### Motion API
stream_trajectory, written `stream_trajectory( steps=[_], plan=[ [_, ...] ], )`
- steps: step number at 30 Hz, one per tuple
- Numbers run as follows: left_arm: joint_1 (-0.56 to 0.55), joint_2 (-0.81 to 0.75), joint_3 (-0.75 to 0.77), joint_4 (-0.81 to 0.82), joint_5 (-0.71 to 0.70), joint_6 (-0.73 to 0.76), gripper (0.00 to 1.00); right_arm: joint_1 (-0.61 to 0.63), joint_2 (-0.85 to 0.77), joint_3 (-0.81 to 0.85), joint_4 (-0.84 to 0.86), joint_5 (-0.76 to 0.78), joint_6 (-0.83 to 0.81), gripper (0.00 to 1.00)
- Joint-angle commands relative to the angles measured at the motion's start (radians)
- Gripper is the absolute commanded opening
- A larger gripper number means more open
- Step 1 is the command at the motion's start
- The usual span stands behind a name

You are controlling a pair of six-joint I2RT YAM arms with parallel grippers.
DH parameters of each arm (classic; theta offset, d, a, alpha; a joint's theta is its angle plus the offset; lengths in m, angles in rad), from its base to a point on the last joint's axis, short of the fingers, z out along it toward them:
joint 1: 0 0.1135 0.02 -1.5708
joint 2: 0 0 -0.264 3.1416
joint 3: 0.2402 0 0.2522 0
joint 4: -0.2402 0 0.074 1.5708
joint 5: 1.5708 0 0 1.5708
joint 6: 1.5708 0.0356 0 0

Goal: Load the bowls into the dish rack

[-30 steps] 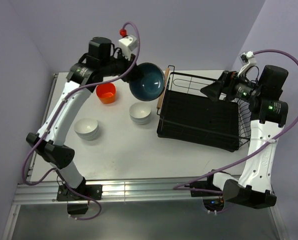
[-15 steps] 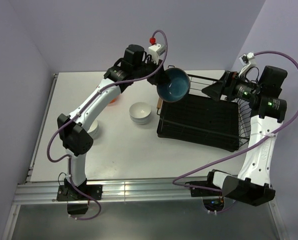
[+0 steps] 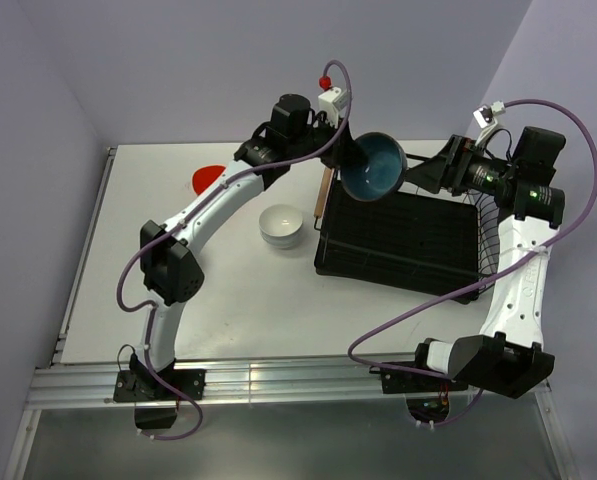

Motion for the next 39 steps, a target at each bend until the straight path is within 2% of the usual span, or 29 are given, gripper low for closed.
stream_trajectory(
  steps=[1,7,16,27,39],
  plan=[
    [-0.028,-0.001,0.092,0.184,0.047,-0.079,0.0,-0.008,-0.033,-0.003,0.036,-0.048,-0.022,1.0],
    [-0.04,0.031,0.105,0.233,0.072,-0.117,0.0,-0.008,-0.025,-0.022,-0.044,-0.03,-0.108,1.0],
    [-0.046,0.037,0.068,0.337,0.124,-0.188,0.0,-0.008,0.032,-0.048,-0.069,-0.041,-0.138,1.0],
    [-0.054,0.067,0.043,0.411,0.15,-0.274,0.0,-0.008,-0.007,-0.155,0.084,-0.079,0.01,1.0],
    [-0.095,0.083,0.037,0.376,0.086,-0.255,0.0,-0.005,-0.037,-0.194,0.195,-0.013,0.089,1.0]
  ],
)
